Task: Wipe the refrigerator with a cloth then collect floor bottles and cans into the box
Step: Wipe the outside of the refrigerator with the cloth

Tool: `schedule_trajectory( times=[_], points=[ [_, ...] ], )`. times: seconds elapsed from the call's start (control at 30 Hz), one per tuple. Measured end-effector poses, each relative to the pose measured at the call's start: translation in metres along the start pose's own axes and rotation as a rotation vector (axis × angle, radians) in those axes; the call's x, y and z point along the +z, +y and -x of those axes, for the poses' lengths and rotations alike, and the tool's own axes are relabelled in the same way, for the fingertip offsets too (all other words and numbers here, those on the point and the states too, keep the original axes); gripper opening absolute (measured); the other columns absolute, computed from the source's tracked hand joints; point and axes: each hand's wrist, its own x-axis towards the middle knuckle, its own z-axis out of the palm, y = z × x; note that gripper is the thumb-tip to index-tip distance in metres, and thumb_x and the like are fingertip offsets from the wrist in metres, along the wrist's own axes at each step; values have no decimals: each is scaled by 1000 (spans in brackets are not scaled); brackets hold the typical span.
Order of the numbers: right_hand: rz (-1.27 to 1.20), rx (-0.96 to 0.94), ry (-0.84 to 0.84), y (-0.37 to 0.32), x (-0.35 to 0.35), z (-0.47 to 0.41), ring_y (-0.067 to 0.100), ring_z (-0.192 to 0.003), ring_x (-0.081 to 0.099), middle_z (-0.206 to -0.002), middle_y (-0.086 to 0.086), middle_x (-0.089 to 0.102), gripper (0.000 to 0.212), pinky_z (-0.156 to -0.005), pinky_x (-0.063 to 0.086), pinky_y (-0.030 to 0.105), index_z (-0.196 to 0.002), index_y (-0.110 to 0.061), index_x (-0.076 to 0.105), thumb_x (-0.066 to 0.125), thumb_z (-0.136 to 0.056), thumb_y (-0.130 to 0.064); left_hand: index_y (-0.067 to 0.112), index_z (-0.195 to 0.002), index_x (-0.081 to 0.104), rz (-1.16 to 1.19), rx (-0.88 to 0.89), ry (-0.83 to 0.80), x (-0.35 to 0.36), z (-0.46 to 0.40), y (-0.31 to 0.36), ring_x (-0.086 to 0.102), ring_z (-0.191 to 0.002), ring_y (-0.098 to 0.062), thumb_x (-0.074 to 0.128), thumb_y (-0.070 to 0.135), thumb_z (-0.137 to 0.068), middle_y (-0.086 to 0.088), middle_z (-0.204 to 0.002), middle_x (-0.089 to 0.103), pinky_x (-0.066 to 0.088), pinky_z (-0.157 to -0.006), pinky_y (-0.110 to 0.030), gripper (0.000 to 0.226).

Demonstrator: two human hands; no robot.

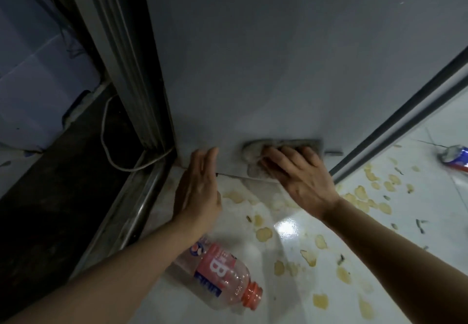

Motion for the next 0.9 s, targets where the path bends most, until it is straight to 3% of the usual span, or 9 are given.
schedule_trajectory(
  times=[0.1, 0.2, 0.33, 0.4, 0.5, 0.63, 0.7, 0.83, 0.9],
  points=[
    [2, 40, 20, 14, 0, 15, 25, -120, 39, -140, 3, 37, 48, -97, 31, 40, -138, -21, 46, 38, -92, -11, 4, -139, 40, -220, 321, -21, 5, -13, 8, 45, -127, -34, 62, -13, -59, -15, -145, 39, 37, -102, -51, 85],
    [34, -106, -226, 3, 12, 25, 24, -133, 34, -148, -6, 38, 61, -111, 27, 38, -139, -29, 44, 51, -80, -15, 12, -141, 39, -424, 428, -99, 10, -20, 8, 37, -135, -26, 55, -8, -61, -4, -153, 29, 29, -104, -57, 84],
    [110, -361, -643, -17, 29, 35, 19, -146, -10, -160, -2, -9, 82, -113, -13, 36, -148, -28, -11, 40, -90, 0, 13, -144, 34, -549, 458, -136, 10, -23, -1, 27, -140, -23, 43, -2, -67, -2, -157, 20, 34, -100, -60, 79],
    [172, -356, -577, -16, 23, 34, 20, -147, 0, -161, -3, 0, 76, -117, -4, 38, -150, -29, 3, 39, -90, -2, 11, -142, 37, -589, 487, -131, 10, -22, 0, 33, -138, -27, 46, -1, -66, -5, -155, 24, 33, -100, -60, 77],
    [72, -93, -220, 7, 6, 40, 27, -130, 37, -146, -4, 43, 58, -107, 32, 42, -135, -28, 51, 53, -80, -10, 10, -137, 46, -644, 614, -107, 11, -23, 5, 44, -131, -31, 42, 0, -70, -7, -150, 36, 35, -98, -61, 68],
    [-29, 114, 63, 39, 7, 59, 26, -115, 41, -136, 4, 42, 38, -92, 33, 42, -129, -19, 53, 41, -94, -13, 11, -135, 48, -679, 776, -89, 12, -35, 19, 45, -131, -27, 23, 1, -73, -4, -147, 41, 35, -100, -58, 68],
    [-55, 55, -6, 35, 21, 73, 23, -118, 42, -135, -1, 49, 36, -95, 35, 39, -123, -23, 60, 49, -89, -16, 11, -136, 48, -702, 790, -80, 14, -40, 24, 46, -130, -27, 25, 2, -75, -4, -148, 40, 36, -101, -57, 65],
    [-91, -73, -441, 15, 37, 96, 13, -121, 54, -130, -15, 58, 46, -93, 50, 29, -107, -34, 72, 84, -63, -27, 9, -133, 51, -754, 828, -72, 18, -39, 25, 46, -129, -32, 32, 2, -75, -5, -146, 43, 36, -100, -58, 61],
    [-121, -63, -416, 19, 33, 95, 13, -117, 58, -127, -12, 61, 40, -92, 50, 28, -104, -31, 74, 82, -66, -27, 9, -130, 54, -729, 828, -61, 20, -39, 29, 49, -126, -31, 24, 3, -76, -6, -143, 47, 38, -99, -57, 62]
  ],
)
